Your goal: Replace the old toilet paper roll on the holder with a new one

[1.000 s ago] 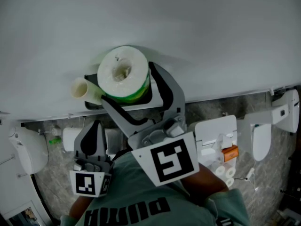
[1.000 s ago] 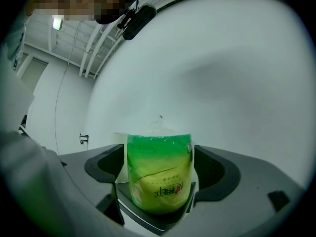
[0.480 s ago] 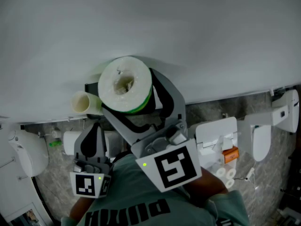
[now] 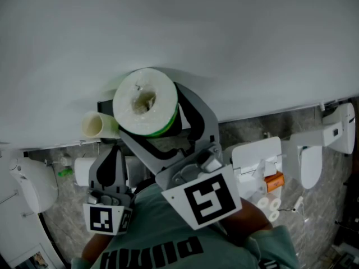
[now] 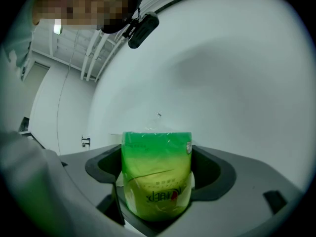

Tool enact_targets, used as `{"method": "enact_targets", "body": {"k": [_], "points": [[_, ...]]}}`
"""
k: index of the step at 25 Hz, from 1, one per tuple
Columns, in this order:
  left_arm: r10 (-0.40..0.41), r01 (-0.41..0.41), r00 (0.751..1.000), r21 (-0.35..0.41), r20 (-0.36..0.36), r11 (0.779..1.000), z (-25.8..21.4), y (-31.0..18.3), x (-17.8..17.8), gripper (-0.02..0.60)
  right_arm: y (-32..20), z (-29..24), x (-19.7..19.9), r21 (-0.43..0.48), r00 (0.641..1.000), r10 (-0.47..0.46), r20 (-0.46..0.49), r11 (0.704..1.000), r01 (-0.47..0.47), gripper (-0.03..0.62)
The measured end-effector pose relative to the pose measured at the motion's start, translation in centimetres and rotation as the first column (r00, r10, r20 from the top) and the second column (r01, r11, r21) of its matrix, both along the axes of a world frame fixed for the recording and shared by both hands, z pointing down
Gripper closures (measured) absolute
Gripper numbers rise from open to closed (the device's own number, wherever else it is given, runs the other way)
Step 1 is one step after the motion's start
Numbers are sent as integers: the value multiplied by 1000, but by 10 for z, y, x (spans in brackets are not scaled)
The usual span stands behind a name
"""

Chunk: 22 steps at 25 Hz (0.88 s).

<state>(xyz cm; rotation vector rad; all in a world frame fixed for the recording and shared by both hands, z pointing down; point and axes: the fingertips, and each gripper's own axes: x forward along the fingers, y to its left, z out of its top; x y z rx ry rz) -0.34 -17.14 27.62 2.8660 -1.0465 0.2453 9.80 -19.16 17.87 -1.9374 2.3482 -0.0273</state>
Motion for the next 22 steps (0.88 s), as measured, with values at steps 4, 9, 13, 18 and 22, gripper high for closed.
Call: {"method": "enact_targets", "body": {"k": [4,9,13,18,22], "points": [[14,-14,1000,11,0,1000,3,5,-4,577,3,-8,1,24,1000,3,16,1000,-3,171],[12,-11,1000,21,-4,1000,-2,13,2,577,15,-17,3,52,1000,-9,27,999,8,172],[21,-21,1000,9,2,1000,-2,17,5,577,21,-21,5,62,999,-6,39,998,4,172],[49,-49,999,40,-15,998,-4,31,16,577,40,-20,23,72,997,17,77,997,-22,172],[65,-65,998,48,-12,997,-1,44,29,577,58,-13,46,71,992,41,122,996,-50,172]]}}
